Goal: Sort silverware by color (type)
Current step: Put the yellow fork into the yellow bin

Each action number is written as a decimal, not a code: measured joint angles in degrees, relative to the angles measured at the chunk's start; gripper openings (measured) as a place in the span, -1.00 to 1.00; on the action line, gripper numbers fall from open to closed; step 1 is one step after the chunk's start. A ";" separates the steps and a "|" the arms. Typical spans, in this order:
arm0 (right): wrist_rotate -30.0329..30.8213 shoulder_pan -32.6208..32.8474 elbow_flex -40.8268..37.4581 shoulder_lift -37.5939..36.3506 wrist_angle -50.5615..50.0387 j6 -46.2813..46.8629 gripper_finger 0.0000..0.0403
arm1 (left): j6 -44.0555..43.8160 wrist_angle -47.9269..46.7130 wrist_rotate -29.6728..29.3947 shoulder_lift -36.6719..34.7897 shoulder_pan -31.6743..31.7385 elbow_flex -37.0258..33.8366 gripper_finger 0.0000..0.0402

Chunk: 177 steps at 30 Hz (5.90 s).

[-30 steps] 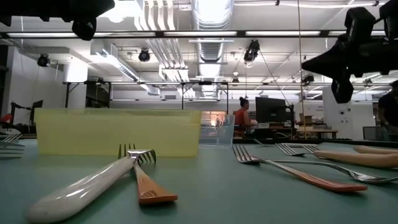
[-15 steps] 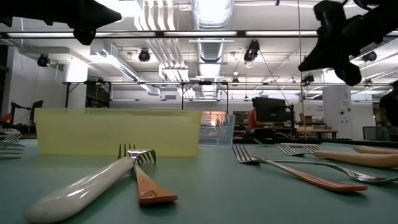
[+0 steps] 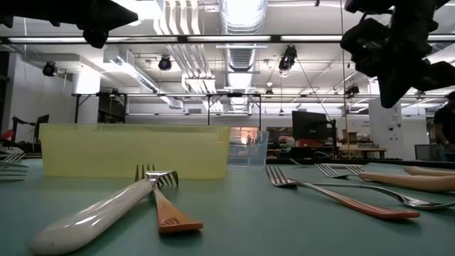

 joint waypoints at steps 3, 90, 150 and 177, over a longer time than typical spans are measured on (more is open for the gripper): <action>-4.03 1.15 1.59 5.97 -0.95 -1.84 -0.95 | 0.00 -0.02 0.00 0.00 0.00 -0.02 -1.00; 32.24 1.03 22.29 20.41 14.25 -27.01 -0.69 | 0.83 0.02 0.02 -0.02 -0.02 -0.11 -1.00; -0.36 -4.87 85.81 75.41 10.50 -87.05 -0.69 | 16.24 -1.78 -7.48 -19.06 0.00 0.21 -1.00; 0.13 -4.87 85.20 81.13 13.10 -87.34 -0.69 | 14.73 -2.89 -7.48 -18.80 0.00 -0.37 -1.00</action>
